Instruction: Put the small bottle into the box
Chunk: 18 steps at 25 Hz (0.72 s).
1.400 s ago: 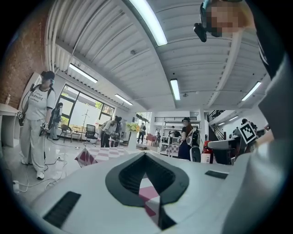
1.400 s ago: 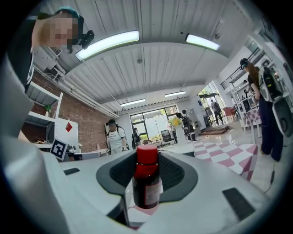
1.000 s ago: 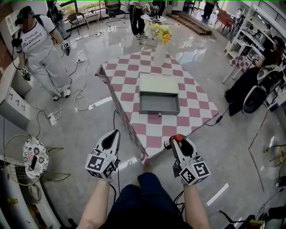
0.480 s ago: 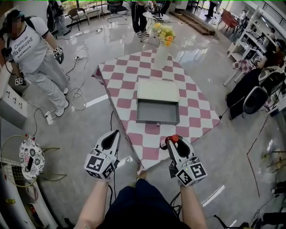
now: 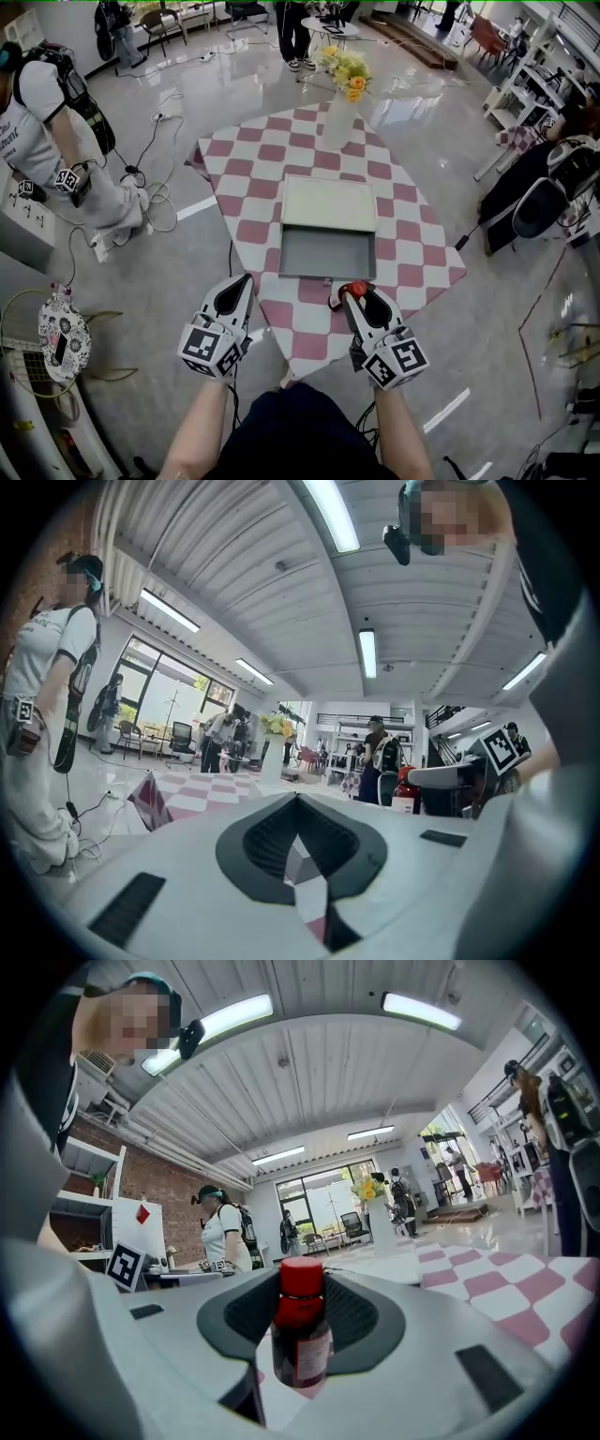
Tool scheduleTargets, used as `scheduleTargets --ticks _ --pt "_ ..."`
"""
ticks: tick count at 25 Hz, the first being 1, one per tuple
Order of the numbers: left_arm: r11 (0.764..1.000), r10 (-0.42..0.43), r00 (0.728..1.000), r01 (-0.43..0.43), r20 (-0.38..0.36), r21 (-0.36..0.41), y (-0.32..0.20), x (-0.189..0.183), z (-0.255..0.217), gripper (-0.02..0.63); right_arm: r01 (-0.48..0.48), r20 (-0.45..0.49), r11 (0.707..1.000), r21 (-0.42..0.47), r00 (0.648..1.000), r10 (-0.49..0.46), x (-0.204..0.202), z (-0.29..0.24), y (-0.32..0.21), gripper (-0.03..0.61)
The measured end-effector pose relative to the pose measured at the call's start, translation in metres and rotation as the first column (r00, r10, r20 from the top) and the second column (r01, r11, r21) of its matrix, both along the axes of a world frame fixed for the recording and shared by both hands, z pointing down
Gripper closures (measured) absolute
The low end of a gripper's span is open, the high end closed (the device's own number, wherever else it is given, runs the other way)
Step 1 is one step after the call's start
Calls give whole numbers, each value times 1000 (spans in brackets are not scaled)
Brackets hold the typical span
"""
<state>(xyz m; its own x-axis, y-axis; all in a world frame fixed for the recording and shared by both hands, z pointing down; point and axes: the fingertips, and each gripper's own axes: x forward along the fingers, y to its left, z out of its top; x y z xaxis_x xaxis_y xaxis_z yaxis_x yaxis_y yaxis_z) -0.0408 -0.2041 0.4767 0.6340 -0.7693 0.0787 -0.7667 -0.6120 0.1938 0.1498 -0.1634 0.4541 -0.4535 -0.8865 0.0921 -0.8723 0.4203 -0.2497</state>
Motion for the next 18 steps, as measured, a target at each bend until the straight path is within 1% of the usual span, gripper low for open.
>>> scheduleTargets --ticks 9,18 --pt "999 -9 1000 9 13 -31 -25 14 17 614 45 -2 999 -19 999 -45 -1 10 -42 436" --pt "999 -28 999 30 26 -42 -40 17 26 614 74 2 997 -33 997 -74 1 13 -68 436"
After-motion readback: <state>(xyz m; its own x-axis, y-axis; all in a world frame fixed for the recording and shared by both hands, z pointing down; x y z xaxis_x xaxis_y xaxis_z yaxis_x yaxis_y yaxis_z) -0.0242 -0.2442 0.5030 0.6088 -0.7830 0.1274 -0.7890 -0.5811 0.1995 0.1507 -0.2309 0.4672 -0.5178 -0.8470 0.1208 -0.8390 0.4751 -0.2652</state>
